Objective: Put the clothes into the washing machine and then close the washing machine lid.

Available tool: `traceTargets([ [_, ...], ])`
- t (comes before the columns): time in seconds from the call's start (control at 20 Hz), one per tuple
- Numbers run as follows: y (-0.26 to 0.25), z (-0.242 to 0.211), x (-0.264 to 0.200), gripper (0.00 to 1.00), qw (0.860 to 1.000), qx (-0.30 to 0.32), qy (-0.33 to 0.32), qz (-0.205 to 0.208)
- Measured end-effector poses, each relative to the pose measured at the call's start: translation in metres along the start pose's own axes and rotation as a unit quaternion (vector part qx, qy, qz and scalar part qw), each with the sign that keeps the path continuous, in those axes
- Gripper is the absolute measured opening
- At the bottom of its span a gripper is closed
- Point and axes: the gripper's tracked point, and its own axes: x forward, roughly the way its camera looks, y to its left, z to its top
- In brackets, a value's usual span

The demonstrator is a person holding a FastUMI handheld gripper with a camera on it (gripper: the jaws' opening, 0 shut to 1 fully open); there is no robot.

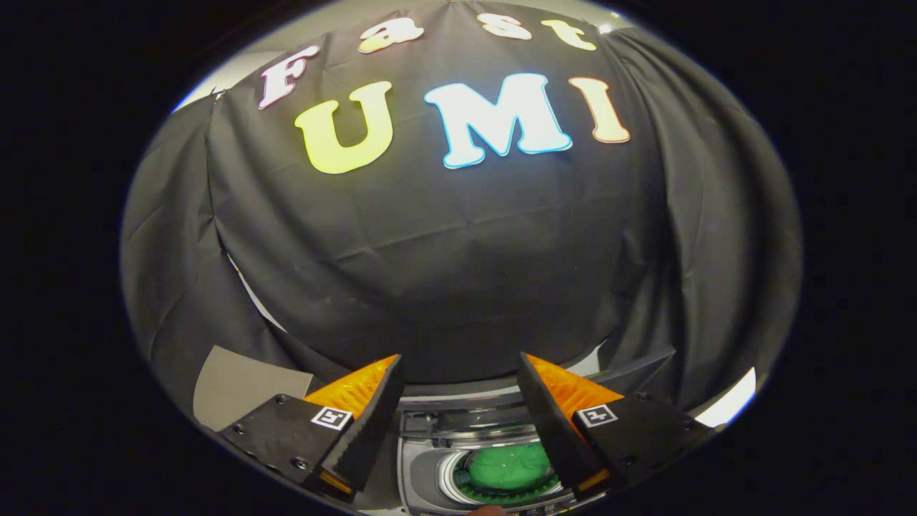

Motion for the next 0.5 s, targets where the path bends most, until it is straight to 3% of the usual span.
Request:
traceTargets([
  [0.5, 0.004, -0.012, 0.061, 0.98, 0.999, -0.023, 0.033, -0.014],
])
